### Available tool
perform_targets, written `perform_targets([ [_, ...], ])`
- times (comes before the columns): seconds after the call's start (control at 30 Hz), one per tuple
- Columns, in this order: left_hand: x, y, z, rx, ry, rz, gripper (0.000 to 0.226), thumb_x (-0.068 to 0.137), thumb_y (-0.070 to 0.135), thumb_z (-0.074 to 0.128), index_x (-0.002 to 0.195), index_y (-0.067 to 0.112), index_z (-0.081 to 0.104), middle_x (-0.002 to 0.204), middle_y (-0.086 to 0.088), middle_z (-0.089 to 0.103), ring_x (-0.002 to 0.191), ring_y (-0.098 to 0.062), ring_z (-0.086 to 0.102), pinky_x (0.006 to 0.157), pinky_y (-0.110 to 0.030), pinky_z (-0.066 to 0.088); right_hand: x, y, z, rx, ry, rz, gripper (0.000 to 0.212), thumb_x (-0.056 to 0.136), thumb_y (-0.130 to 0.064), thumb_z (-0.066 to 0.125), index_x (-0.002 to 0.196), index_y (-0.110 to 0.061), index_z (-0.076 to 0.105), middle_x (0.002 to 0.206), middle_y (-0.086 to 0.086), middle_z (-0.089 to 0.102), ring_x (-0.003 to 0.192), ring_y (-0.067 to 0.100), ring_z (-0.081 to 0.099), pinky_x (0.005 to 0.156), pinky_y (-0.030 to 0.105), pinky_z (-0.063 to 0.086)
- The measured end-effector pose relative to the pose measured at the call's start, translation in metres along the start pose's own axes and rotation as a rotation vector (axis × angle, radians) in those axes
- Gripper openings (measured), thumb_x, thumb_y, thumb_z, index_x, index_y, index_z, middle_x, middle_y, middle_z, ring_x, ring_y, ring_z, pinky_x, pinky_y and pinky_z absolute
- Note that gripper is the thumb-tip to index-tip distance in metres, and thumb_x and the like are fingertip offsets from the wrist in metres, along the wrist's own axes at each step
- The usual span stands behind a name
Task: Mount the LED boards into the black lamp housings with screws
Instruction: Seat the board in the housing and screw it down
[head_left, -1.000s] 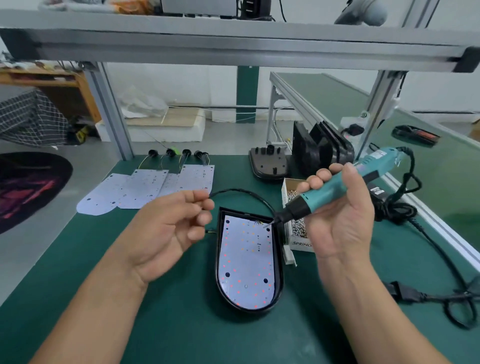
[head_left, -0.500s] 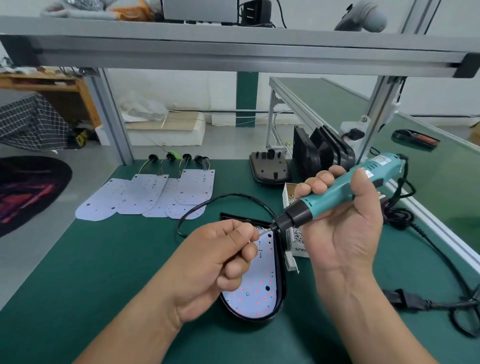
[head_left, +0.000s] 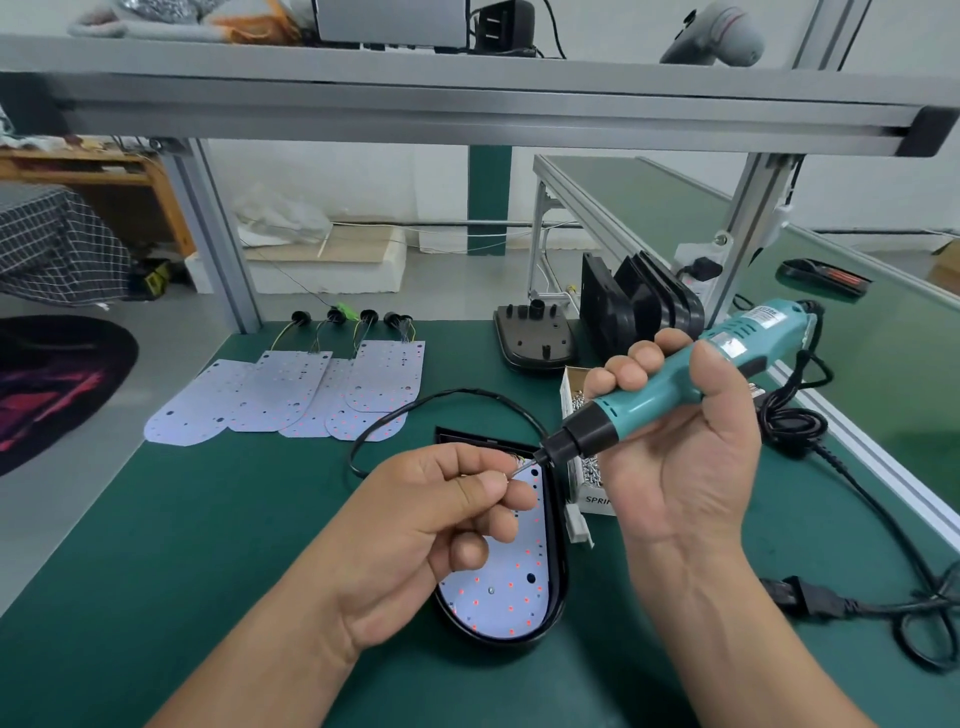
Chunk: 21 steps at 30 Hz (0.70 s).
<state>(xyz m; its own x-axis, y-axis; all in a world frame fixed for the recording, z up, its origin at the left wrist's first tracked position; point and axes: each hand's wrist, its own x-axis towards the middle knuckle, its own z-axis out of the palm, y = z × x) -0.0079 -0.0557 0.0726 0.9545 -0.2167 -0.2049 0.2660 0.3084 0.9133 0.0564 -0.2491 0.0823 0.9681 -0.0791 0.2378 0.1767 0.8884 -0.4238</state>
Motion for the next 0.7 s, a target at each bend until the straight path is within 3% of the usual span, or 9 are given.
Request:
perform_targets([
  [0.33,-0.0024,0.0017,0.0021,0.007,0.014,0.024,0.027,0.087,0.013,0.072,0.112,0.001,0.067,0.101,-0.018,0.079,0.069,-0.014,0.071,0.047,-0.02,0.048,-0.0007,-0.0012,0.0002,0.001,-0.007,0.0,0.009,0.101,-0.02,0.059,0.105,-0.013,0.06,0.086,0.003,0.054,0.073,0.019,0.053,0.079,0.035,0.051],
  [0.53,-0.0035,0.0024,0.0041,0.019,-0.002,0.03,0.004,0.087,0.01,0.079,0.091,0.011,0.078,0.089,-0.013,0.068,0.064,-0.01,0.053,0.046,-0.019,0.04,-0.0012,-0.0009,0.0013,0.001,-0.014,0.003,0.009,0.1,-0.02,0.058,0.105,-0.013,0.059,0.087,0.003,0.054,0.073,0.019,0.053,0.078,0.035,0.05],
  [0.7,-0.0029,0.0037,0.0046,-0.037,0.013,0.007,0.01,0.078,0.009,0.075,0.087,0.01,0.078,0.089,-0.015,0.071,0.058,-0.01,0.053,0.043,-0.019,0.038,-0.0019,-0.0014,0.0024,0.013,-0.029,-0.003,0.009,0.1,-0.019,0.056,0.105,-0.013,0.059,0.086,0.002,0.054,0.073,0.019,0.053,0.077,0.034,0.051],
])
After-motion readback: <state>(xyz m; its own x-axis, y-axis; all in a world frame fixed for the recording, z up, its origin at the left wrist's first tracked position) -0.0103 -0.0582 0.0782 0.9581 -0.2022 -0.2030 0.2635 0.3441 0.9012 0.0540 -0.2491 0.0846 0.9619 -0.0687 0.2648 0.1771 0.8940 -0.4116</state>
